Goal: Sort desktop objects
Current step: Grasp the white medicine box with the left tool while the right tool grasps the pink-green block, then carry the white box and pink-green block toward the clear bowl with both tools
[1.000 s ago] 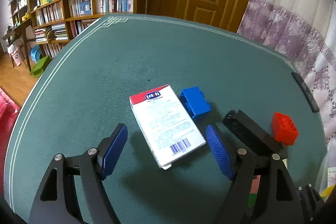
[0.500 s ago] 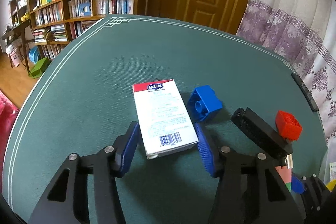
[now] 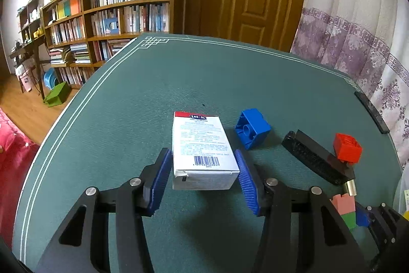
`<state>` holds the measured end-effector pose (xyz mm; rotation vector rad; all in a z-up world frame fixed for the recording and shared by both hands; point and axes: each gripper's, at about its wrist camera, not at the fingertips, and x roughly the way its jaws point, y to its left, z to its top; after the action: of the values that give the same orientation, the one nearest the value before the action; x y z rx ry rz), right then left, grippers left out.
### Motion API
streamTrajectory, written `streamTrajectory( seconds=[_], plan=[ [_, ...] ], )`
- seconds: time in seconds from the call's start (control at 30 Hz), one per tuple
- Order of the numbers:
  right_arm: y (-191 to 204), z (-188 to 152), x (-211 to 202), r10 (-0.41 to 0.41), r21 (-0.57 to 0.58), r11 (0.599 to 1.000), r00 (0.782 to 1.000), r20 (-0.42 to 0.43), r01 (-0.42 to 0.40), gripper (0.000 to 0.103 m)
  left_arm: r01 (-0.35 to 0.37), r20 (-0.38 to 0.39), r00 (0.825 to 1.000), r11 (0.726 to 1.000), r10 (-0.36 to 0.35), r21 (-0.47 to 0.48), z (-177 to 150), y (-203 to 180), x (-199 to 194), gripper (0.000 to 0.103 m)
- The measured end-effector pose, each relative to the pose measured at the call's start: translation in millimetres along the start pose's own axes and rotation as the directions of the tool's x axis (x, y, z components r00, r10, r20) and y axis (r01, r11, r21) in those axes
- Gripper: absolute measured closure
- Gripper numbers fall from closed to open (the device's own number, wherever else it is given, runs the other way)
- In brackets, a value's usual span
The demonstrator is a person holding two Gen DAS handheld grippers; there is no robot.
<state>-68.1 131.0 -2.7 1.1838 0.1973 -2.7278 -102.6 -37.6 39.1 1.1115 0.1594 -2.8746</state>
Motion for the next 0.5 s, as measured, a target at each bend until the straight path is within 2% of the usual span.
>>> streamTrajectory(
  seconds=[0.5],
  plan=[
    [-10.9,-4.8,-14.2,0.010,0.034,0.999,1.000,0.012,-0.010,0.058,0.026,0.001,1.000,1.000,-0.026,-0.006,-13.2,-0.6,-14.5,0.049]
  ],
)
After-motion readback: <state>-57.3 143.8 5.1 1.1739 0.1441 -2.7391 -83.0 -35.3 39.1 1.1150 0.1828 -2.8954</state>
